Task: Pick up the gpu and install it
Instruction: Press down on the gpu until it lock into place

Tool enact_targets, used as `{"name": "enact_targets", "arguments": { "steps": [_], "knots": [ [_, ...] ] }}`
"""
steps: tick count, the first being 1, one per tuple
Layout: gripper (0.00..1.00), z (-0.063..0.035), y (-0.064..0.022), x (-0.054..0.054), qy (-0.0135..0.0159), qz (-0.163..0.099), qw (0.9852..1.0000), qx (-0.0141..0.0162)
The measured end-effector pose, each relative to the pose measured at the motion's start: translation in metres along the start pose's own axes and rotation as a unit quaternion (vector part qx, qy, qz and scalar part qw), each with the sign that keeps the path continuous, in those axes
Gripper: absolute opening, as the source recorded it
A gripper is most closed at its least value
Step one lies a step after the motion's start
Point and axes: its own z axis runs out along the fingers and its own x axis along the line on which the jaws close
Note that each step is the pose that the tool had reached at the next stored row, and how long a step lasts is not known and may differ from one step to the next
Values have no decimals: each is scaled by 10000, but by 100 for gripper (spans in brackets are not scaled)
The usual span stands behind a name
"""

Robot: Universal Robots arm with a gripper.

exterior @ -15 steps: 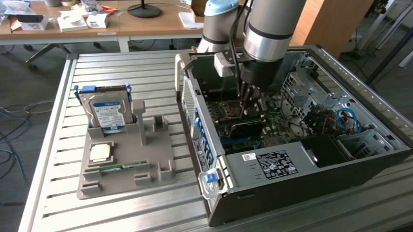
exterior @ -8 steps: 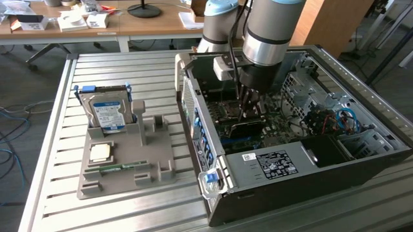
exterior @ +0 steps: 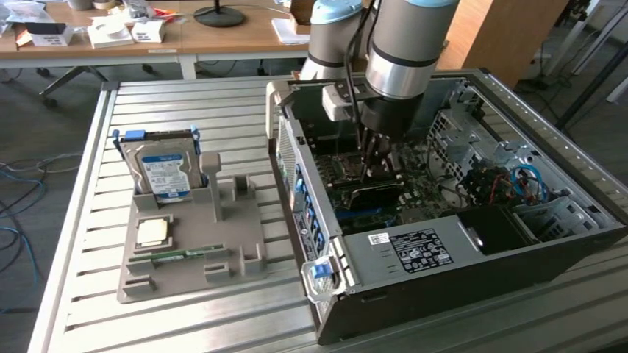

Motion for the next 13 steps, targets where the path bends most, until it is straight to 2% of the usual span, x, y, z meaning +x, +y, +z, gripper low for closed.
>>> {"name": "enact_targets", "arguments": {
  "steps": [5,13],
  "knots": [
    [11,90,5,-1,1,2,10000,-1],
    [11,138,7,1,2,2,10000,-1]
  ]
}}
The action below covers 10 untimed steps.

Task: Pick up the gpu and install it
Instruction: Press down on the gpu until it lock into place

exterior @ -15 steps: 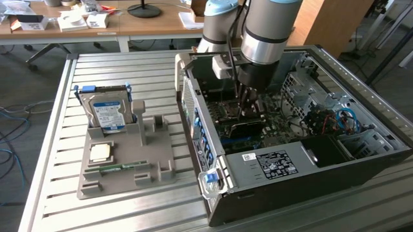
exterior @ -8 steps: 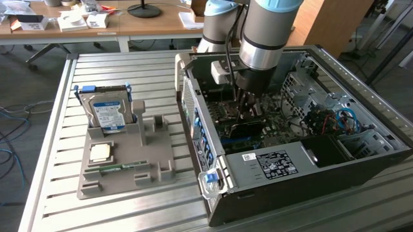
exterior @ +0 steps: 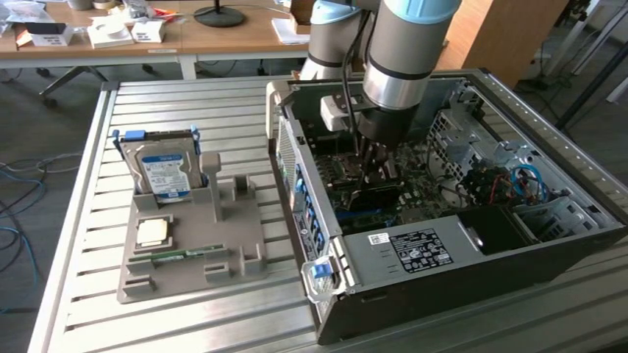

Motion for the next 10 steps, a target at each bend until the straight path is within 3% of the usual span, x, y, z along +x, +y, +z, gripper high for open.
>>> {"name": "enact_targets", "arguments": {
  "steps": [10],
  "knots": [
    [11,18,1,1,1,0,10000,-1]
  ]
}}
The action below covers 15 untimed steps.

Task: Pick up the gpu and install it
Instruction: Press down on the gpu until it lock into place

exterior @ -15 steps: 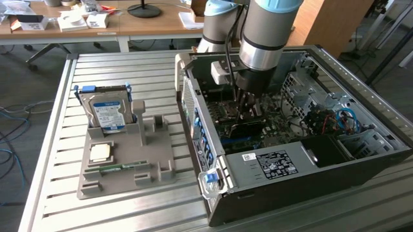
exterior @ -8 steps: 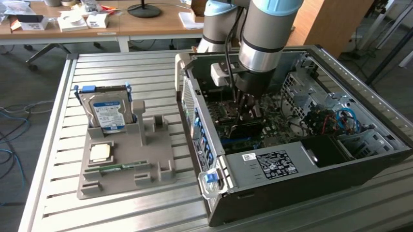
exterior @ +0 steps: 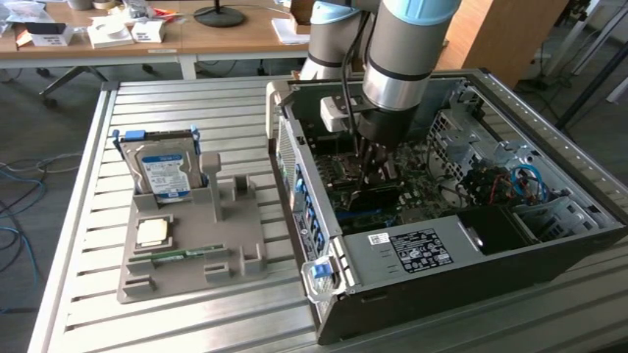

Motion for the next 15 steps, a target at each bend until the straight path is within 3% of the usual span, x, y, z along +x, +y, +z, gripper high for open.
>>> {"name": "enact_targets", "arguments": {
  "steps": [6,15],
  "knots": [
    [11,24,0,-1,-9,0,10000,5],
    [11,43,2,1,3,-1,10000,-2]
  ]
}}
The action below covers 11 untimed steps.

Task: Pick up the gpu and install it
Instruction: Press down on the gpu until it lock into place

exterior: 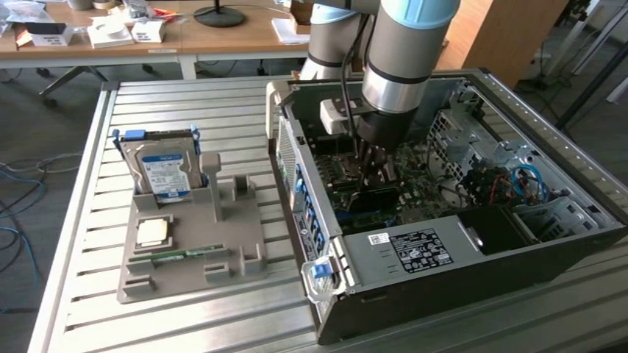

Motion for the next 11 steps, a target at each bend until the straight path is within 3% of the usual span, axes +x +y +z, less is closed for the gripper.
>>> {"name": "enact_targets", "arguments": {
  "steps": [11],
  "knots": [
    [11,-20,-2,-4,-15,1,10000,8]
  ]
}}
